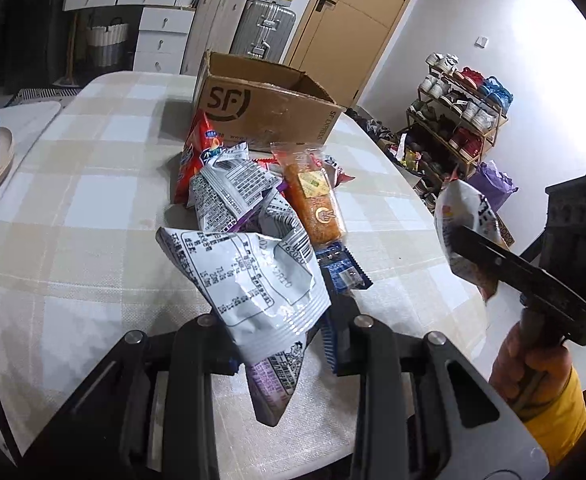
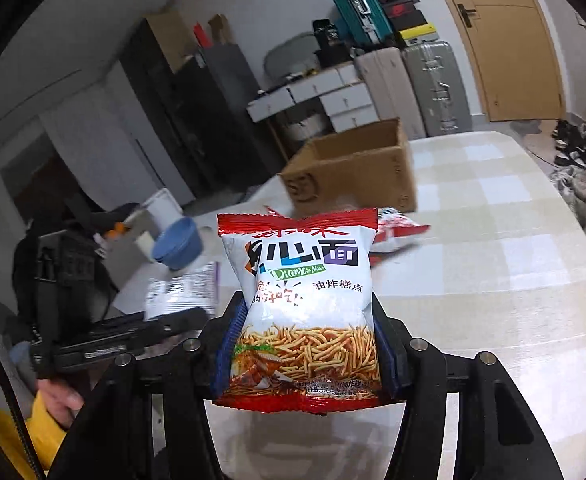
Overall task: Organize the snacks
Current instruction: 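Grasp the red-and-white noodle snack bag with the right tool while the left holds the silver bag, then carry both held bags up and over the open cardboard box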
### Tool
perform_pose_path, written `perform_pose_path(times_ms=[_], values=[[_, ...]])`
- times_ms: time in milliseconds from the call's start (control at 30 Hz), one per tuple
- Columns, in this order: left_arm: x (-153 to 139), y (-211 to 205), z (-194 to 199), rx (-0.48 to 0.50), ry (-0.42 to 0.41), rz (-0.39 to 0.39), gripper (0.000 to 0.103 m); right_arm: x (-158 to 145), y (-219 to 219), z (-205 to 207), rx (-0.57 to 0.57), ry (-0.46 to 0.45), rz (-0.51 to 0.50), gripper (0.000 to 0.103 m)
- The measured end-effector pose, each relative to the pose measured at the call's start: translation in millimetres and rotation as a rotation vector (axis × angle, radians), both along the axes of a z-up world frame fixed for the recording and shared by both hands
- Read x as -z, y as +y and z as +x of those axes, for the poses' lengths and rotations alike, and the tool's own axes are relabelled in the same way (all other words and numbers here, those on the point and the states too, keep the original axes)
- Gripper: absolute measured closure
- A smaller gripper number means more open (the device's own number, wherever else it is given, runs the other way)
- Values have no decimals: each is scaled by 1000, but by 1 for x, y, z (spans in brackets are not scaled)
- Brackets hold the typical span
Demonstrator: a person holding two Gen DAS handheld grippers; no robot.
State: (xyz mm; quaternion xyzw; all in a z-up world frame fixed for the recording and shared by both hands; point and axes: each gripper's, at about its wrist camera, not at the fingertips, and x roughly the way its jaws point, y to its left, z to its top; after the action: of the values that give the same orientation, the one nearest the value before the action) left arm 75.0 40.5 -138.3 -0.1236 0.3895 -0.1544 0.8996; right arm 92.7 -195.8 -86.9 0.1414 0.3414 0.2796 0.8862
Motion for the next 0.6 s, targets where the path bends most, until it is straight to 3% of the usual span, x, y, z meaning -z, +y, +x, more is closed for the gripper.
perform_pose_path(times_ms=[600], values=[[-27, 2, -9, 0, -40, 19, 77, -23, 9, 1, -31, -50, 43, 46]])
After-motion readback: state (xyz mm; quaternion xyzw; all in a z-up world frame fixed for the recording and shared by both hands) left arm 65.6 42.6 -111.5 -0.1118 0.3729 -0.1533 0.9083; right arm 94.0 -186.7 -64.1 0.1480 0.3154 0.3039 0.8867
